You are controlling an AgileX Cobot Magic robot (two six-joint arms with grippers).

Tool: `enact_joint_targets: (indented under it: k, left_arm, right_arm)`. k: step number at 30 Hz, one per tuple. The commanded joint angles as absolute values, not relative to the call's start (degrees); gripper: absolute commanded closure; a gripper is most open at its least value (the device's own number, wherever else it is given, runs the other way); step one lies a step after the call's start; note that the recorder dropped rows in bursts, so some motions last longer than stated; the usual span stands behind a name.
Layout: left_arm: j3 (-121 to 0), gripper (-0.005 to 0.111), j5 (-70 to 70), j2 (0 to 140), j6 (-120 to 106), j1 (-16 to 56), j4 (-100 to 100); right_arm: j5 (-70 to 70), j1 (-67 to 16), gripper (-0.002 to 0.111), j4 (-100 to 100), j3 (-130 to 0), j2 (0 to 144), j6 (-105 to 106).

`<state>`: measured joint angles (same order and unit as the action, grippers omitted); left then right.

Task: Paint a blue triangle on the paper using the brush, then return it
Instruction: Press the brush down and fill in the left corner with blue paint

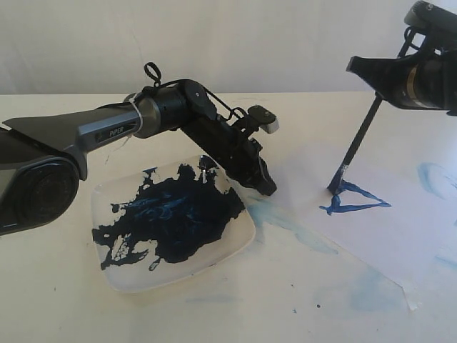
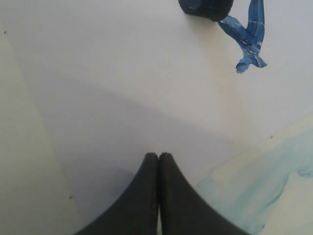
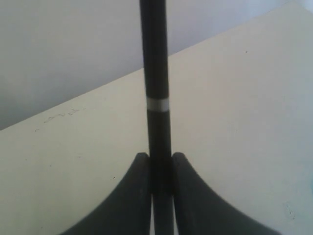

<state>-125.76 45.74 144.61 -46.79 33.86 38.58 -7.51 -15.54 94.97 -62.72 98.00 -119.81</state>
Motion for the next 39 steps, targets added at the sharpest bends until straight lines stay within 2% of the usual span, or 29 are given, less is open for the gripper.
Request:
enact_joint_targets:
  k: [1,33,39]
  left_arm:
    - [-125.8,0.107,47.6,144.5,-46.6,33.8,38.9]
    - [-125.8,0.107,47.8,144.5,-46.6,33.8,38.9]
    - [-125.8,0.107,48.0,144.5,-46.6,33.8,39.1]
  right_arm:
    - [-6.7,-15.6,0.108,95.3,-60.7,97.7,-119.6]
    - [-1.7,-15.6,0.108,94.4,-57.6,93.4,-119.8]
    - [-8.2,-15.6,0.108,94.7,-56.6,93.1,-118.6]
